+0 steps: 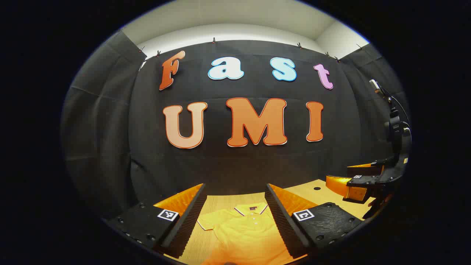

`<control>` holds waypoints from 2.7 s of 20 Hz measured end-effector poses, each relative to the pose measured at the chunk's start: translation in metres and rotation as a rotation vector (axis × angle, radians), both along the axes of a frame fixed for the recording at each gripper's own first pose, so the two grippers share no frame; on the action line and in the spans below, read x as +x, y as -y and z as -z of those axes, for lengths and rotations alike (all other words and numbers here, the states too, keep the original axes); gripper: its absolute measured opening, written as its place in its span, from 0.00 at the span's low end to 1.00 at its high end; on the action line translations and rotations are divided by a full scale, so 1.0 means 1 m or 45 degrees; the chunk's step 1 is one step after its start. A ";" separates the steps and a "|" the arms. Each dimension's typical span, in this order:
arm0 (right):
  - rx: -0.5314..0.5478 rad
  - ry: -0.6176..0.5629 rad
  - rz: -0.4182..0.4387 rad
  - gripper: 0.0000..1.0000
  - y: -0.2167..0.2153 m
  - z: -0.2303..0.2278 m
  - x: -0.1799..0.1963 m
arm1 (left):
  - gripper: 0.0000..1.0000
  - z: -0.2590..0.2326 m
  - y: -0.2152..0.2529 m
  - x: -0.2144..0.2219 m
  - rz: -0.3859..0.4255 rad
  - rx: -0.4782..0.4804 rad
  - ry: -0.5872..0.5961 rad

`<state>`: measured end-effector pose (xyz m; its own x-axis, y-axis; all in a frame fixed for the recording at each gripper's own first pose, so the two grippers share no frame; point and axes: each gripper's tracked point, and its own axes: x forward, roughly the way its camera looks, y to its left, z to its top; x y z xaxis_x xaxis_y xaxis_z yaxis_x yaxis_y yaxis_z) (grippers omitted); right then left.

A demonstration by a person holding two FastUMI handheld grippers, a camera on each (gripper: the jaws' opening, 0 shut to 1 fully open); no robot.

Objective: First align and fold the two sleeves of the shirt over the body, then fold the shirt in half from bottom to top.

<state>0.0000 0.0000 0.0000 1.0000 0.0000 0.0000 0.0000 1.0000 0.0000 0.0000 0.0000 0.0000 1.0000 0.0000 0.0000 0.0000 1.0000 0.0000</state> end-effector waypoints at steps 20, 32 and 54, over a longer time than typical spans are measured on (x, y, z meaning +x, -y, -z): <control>0.018 -0.104 -0.016 0.98 0.046 0.029 0.040 | 0.97 0.006 0.026 0.024 -0.064 0.024 -0.023; -0.003 -0.422 0.005 0.98 0.079 0.096 0.100 | 0.97 0.018 0.011 0.009 -0.197 0.083 -0.084; -0.064 -1.132 -0.048 0.81 0.105 0.231 0.221 | 0.97 0.062 -0.022 -0.005 -0.491 0.135 -0.299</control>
<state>0.2205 -0.1050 -0.2312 0.6296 0.0120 -0.7768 -0.0538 0.9982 -0.0282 -0.0052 0.0220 -0.0617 0.9001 0.3839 -0.2061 -0.3594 0.9216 0.1470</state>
